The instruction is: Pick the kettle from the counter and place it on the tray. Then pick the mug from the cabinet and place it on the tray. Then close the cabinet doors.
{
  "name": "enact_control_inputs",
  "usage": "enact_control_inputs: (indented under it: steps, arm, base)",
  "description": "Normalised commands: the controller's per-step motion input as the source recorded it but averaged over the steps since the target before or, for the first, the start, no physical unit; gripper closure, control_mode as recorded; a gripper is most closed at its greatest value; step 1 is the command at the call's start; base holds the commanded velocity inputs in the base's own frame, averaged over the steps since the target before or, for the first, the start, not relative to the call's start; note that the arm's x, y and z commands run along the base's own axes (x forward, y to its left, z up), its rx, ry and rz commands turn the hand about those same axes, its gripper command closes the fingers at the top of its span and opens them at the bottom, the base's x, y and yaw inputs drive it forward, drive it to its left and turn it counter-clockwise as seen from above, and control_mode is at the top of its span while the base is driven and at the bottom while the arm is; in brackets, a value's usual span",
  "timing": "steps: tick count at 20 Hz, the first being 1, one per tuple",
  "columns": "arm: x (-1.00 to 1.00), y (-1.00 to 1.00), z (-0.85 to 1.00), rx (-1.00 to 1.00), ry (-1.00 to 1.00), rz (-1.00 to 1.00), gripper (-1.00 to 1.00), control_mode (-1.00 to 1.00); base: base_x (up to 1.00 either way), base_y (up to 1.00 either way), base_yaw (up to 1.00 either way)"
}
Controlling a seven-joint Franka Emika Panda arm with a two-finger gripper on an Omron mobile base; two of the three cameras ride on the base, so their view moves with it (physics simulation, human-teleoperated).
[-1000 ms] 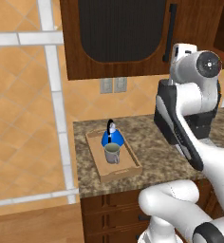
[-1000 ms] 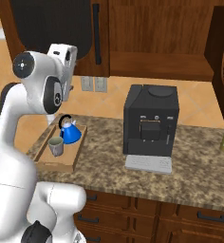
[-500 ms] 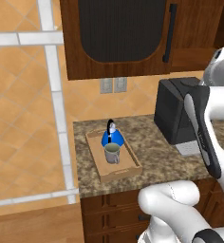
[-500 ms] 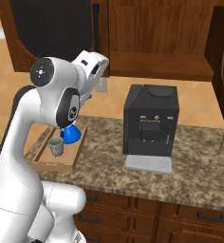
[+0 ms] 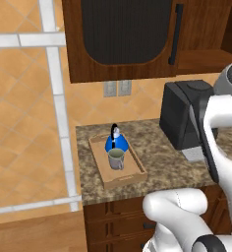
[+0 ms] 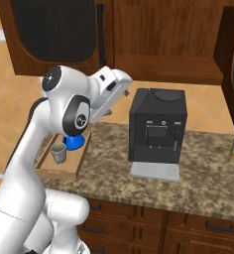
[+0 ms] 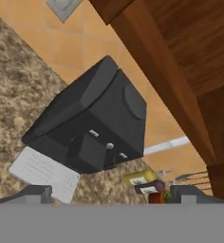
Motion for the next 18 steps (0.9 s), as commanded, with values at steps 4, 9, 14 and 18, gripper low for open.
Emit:
enact_control_inputs:
  steps: [4, 9, 14, 18]
  arm:
    - [0.0, -0.33, -0.42, 0.05, 0.02, -0.17, 1.0, -1.0]
    - [0.0, -0.32, -0.31, 0.02, 0.04, -0.12, 1.0, -1.0]
    - [0.0, -0.48, -0.43, 0.24, 0.01, 0.0, 1.0, -1.0]
    - [0.0, -0.69, -0.53, 0.51, 0.0, 0.0, 1.0, -1.0]
  base:
    - [0.0, 0.0, 0.0]
    - [0.0, 0.0, 0.0]
    - [0.0, 0.0, 0.0]
    - [0.0, 0.0, 0.0]
